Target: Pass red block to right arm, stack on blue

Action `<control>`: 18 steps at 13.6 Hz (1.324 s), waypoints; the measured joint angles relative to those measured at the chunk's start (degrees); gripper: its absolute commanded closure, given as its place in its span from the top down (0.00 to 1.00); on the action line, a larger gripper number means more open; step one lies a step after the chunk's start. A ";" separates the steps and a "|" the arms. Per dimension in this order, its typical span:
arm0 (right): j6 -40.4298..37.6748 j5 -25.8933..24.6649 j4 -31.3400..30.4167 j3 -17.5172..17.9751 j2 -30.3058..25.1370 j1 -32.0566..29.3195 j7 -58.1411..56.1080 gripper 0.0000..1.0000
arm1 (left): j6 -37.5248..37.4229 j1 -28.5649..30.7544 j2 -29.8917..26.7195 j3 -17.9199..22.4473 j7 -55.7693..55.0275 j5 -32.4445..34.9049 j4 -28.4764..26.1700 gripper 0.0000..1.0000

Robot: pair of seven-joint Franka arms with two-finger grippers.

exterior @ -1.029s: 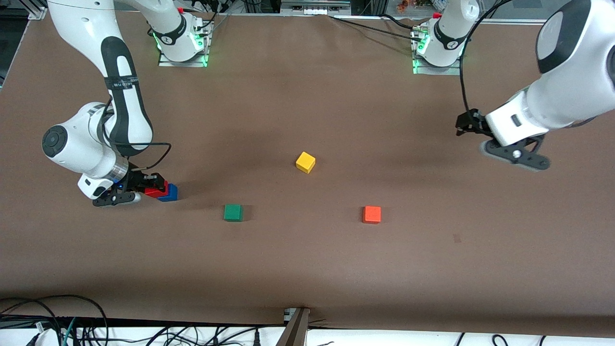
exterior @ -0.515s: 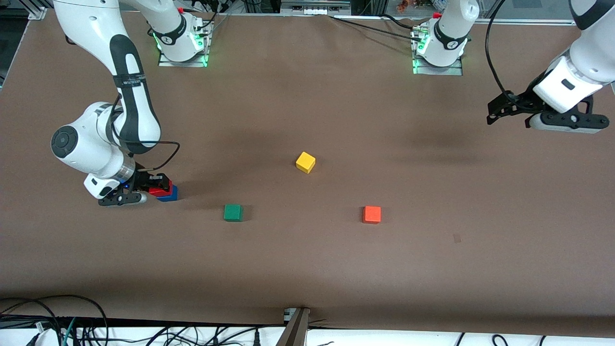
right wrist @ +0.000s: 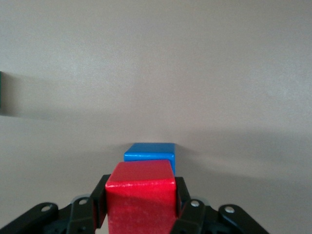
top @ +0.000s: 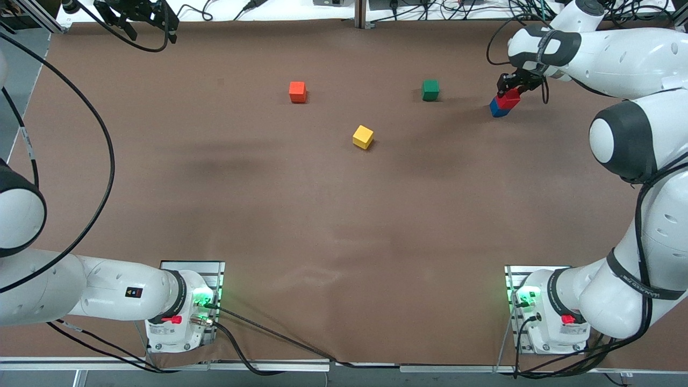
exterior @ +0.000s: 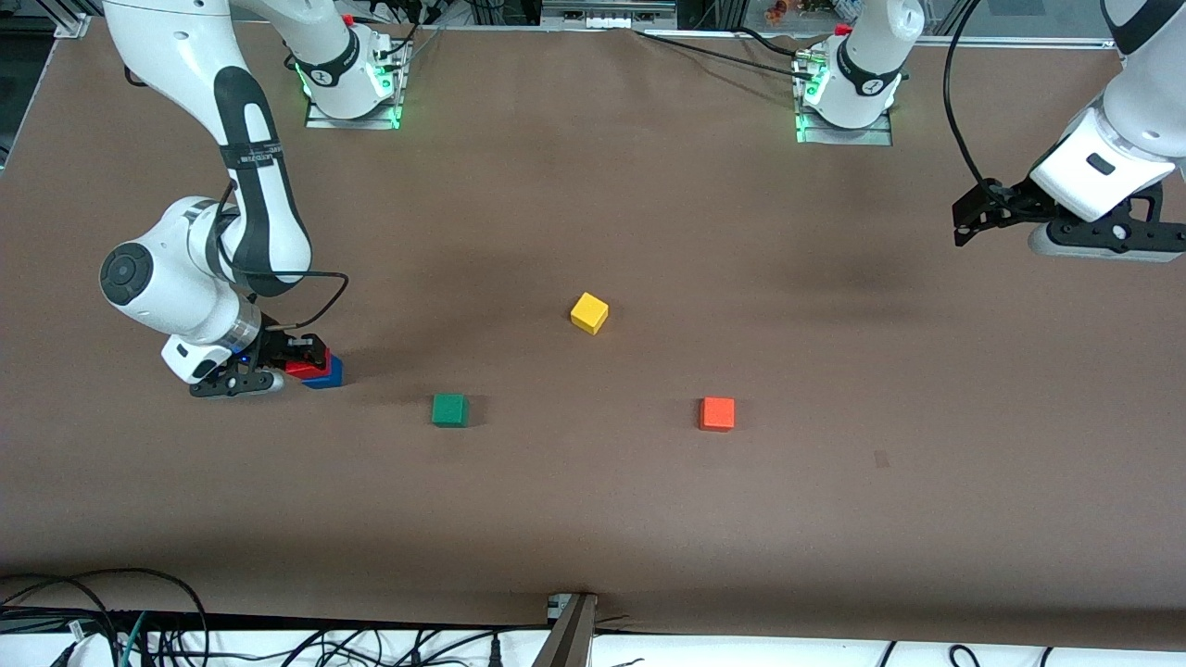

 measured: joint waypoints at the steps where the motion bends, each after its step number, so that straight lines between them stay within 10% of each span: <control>1: 0.04 -0.04 0.01 -0.01 0.01 0.00 0.00 0.00 | 0.00 0.08 0.62 0.06 -0.01 -0.17 0.49 1.00; 11: 0.36 -0.13 0.72 -0.09 0.62 -0.23 1.26 0.00 | -0.48 0.27 2.27 0.30 -0.01 -0.44 2.00 1.00; 13: 0.36 -0.13 0.72 -0.09 0.62 -0.23 1.45 0.84 | -0.48 0.27 2.27 0.29 -0.01 -0.44 2.07 1.00; 14: 0.36 -0.13 0.73 -0.09 0.63 -0.23 1.89 1.00 | -0.49 0.27 2.27 0.27 -0.01 -0.44 2.09 1.00; 18: 0.12 -0.18 1.28 -0.05 0.70 0.12 3.91 1.00 | -0.51 0.23 2.27 0.15 -0.01 -0.44 2.17 1.00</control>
